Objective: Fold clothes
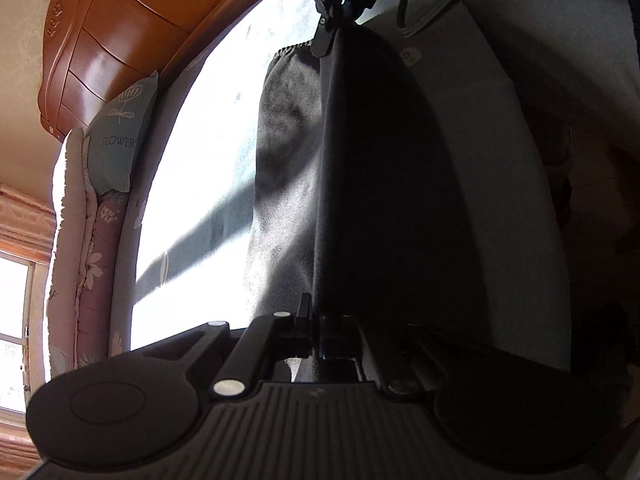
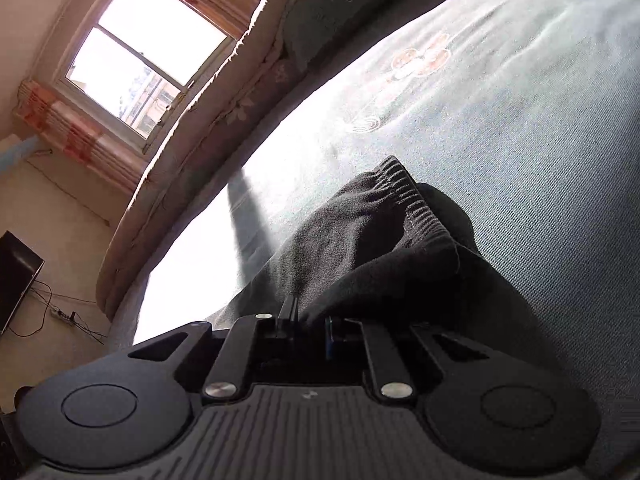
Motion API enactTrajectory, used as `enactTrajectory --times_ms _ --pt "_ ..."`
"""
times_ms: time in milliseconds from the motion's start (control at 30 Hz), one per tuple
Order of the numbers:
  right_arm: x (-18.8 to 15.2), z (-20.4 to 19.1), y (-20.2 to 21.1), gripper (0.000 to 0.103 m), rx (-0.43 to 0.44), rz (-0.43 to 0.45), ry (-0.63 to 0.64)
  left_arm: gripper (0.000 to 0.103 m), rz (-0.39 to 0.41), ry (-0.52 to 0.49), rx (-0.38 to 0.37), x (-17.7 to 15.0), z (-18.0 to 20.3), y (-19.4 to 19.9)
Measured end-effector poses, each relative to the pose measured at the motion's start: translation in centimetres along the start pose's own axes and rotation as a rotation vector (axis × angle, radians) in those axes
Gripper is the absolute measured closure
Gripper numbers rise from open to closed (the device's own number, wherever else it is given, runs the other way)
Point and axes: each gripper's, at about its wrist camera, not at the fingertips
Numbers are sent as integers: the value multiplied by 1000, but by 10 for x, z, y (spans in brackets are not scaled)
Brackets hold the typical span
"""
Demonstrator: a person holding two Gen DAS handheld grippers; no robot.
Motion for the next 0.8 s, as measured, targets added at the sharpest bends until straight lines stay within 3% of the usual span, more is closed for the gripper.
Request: enactTrajectory --times_ms 133,267,433,567,800 --pt "-7 17 -6 84 -82 -38 -24 102 -16 -64 -57 7 25 -18" --pt "-12 34 -1 84 -71 6 -94 102 -12 -65 -71 8 27 -20" --pt "3 24 10 89 -125 72 -8 102 37 -48 -102 14 15 2" --pt "5 27 3 89 -202 62 20 102 15 -88 -131 17 31 -12" --pt "0 25 6 89 -248 62 53 101 -2 -54 -188 11 33 -20"
Point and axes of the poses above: each gripper's, at about its wrist camera, not at the fingertips, and y roughly against the way its jaws point, z to its right, x to its top, and after that the axes turned 11 degrees about -z, right-handed
